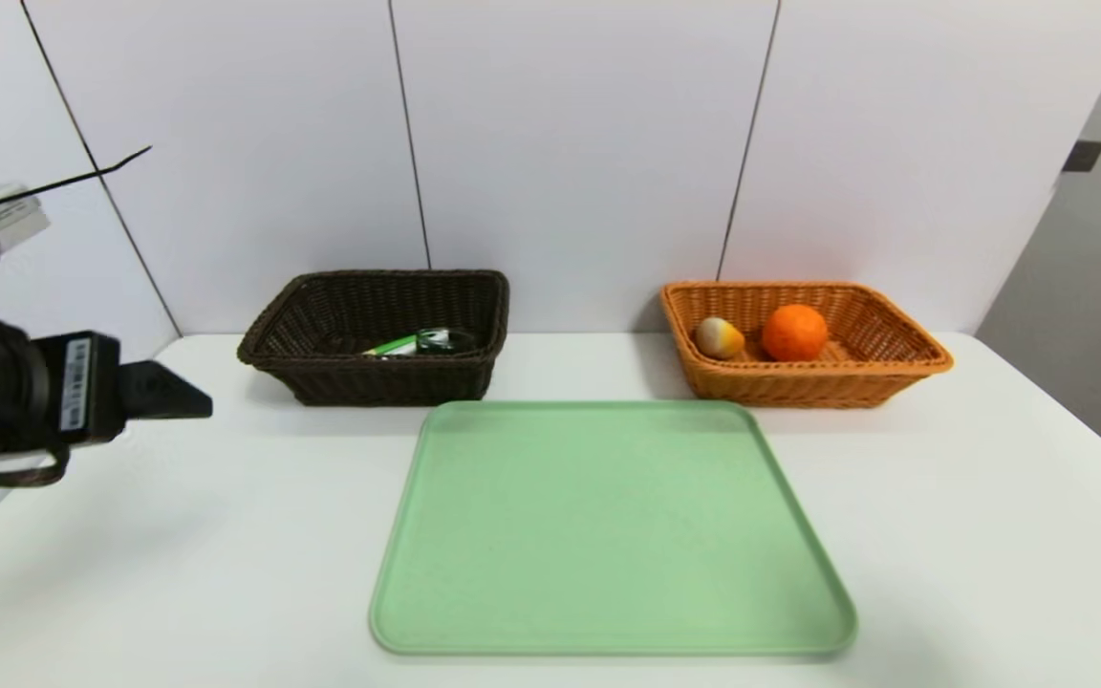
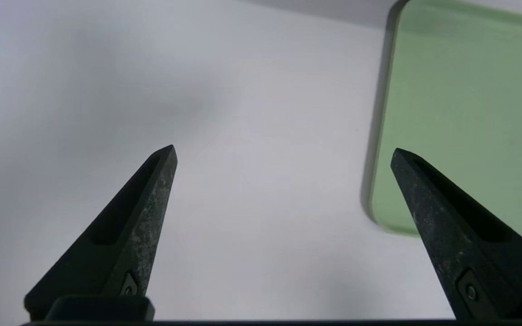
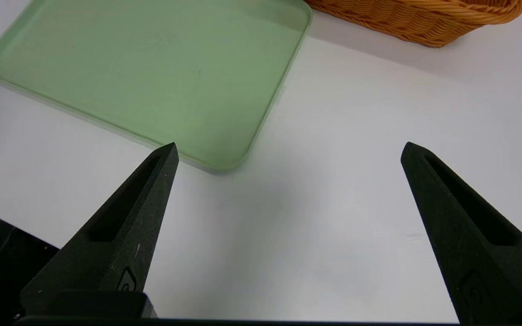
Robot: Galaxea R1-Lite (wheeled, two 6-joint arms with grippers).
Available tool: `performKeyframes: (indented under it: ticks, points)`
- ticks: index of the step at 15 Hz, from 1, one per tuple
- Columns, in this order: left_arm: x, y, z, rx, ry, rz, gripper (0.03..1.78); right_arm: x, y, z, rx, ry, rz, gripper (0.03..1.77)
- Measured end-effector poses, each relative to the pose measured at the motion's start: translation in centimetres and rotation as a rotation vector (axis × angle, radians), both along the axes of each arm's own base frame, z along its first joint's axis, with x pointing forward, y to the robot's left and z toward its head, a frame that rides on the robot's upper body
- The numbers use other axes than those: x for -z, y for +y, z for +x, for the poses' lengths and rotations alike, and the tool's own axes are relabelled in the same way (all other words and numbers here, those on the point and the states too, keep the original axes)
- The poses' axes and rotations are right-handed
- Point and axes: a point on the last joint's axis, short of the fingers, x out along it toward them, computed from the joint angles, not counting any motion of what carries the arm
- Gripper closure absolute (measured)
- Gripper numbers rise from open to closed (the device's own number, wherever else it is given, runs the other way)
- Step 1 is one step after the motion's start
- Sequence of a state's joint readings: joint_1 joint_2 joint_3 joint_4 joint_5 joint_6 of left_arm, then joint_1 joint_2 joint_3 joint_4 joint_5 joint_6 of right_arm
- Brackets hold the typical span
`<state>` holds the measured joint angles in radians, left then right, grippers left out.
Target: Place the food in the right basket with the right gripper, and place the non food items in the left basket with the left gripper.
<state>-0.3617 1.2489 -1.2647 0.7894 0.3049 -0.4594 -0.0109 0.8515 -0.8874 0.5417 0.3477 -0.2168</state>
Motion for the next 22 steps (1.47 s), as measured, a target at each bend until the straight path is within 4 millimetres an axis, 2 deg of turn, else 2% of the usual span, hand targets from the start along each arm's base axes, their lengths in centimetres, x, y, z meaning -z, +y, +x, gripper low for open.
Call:
performKeyframes:
  ticks: [3,9,16,22]
  points:
    - [1.9,1.9,-4.2,-0.042,-0.04,0.018,0.14,0.6,0.0,-2.7,-0.002,-0.046,-0.008,0.1]
    - [6.3,4.5,-10.4,-0.113,-0.065,0.055,0.12,2.2,0.1,-7.0,0.002,-0.098,-0.013,0.1]
    - [11.1,5.6,-15.7,-0.223,-0.129,0.061,0.12,3.7,0.2,-9.7,0.016,-0.114,-0.016,0.1]
    - [14.8,5.5,-19.4,-0.221,-0.228,0.176,0.12,4.9,0.2,-11.2,0.014,-0.138,-0.027,0.1]
